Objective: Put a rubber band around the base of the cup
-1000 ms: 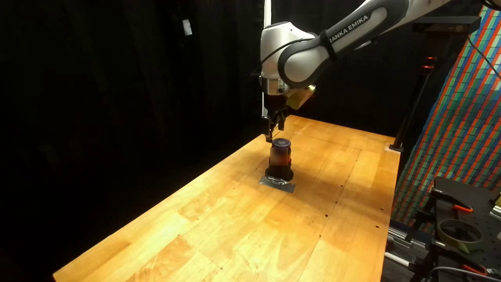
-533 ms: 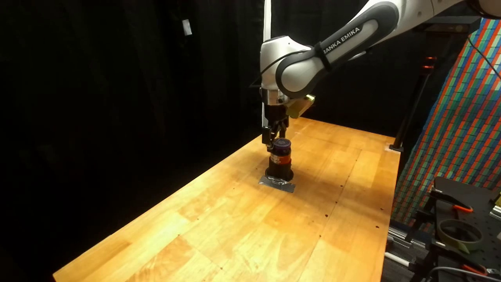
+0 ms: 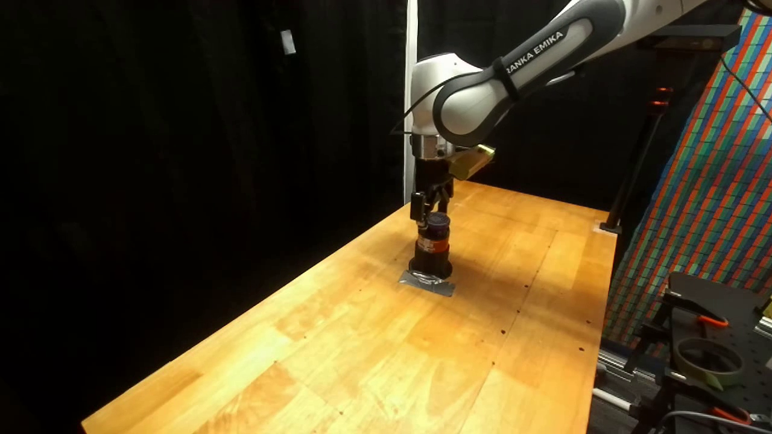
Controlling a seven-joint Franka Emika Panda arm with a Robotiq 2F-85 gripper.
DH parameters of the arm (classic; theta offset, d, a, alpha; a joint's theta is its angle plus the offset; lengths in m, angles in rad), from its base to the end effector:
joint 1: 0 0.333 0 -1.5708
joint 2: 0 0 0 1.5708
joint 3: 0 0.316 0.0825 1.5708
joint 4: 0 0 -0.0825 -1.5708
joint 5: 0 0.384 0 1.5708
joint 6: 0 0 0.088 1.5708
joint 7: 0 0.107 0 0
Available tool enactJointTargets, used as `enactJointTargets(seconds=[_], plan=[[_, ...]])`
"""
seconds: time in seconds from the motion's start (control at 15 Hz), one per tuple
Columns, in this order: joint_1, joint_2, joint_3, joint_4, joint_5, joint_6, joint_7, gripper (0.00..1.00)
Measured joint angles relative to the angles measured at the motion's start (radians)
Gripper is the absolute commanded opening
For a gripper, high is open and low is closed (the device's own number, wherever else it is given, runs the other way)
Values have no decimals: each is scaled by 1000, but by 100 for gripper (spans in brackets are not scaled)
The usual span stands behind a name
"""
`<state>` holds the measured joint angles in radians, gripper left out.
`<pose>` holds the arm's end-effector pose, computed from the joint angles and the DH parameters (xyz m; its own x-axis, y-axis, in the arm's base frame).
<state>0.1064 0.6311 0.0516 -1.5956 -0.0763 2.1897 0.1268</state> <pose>0.6843 0.1015 0.2609 0.9973 0.0666 -0.0322 0.0677 -0.9971 0.0344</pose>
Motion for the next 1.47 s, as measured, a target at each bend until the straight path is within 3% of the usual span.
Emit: enactJointTargets(seconds=[0.47, 0.53, 0.67, 1.13, 1.47], plan=[[-30, -109, 1, -213, 97, 80, -13, 100], [-37, -118, 1, -240, 106, 95, -17, 75], [-49, -133, 1, -290, 114, 136, -18, 66], [-51, -205, -2, -469, 117, 431, 13, 12], [-22, -264, -31, -634, 117, 703, 56, 0]])
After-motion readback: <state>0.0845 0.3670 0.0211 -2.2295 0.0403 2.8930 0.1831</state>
